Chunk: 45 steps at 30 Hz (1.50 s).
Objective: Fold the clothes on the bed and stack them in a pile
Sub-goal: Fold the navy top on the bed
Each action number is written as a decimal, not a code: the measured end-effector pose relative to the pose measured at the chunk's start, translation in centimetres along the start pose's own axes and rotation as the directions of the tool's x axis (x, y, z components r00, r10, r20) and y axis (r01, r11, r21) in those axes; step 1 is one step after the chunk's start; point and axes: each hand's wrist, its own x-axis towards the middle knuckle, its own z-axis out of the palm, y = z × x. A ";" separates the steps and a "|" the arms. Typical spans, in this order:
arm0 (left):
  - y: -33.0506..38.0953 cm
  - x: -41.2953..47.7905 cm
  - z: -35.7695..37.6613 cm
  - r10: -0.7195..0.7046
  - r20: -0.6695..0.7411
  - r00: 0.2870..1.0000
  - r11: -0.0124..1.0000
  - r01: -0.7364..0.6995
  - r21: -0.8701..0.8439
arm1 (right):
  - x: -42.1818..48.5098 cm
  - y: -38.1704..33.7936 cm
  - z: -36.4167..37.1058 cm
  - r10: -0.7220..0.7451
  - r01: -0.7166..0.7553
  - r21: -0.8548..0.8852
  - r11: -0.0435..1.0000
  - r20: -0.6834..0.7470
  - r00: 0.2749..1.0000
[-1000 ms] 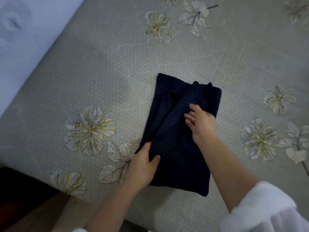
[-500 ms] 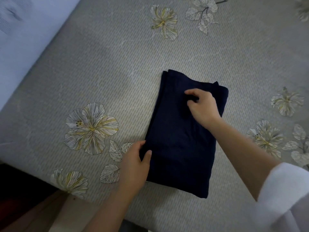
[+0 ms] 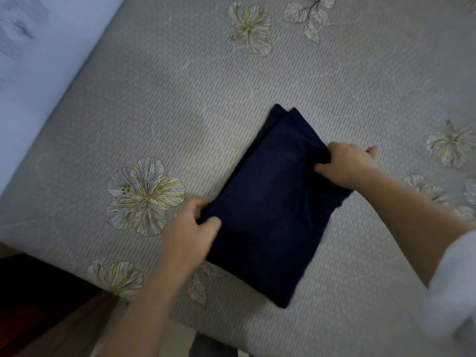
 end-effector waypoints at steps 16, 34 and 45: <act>-3.6 0.0 0.6 -0.193 -0.193 0.962 0.935 0.121 -0.333 | -6.0 1.5 6.7 0.250 -0.233 0.852 0.469 0.125 0.960; -0.5 -5.8 -0.8 -0.019 0.072 0.997 0.986 0.031 -0.164 | -20.3 2.9 9.7 0.378 -0.342 0.937 0.063 0.295 0.878; 6.5 -23.0 7.2 0.277 0.300 0.913 0.959 -0.280 -0.035 | -38.3 14.3 7.6 0.346 -0.067 0.969 0.238 -0.020 0.938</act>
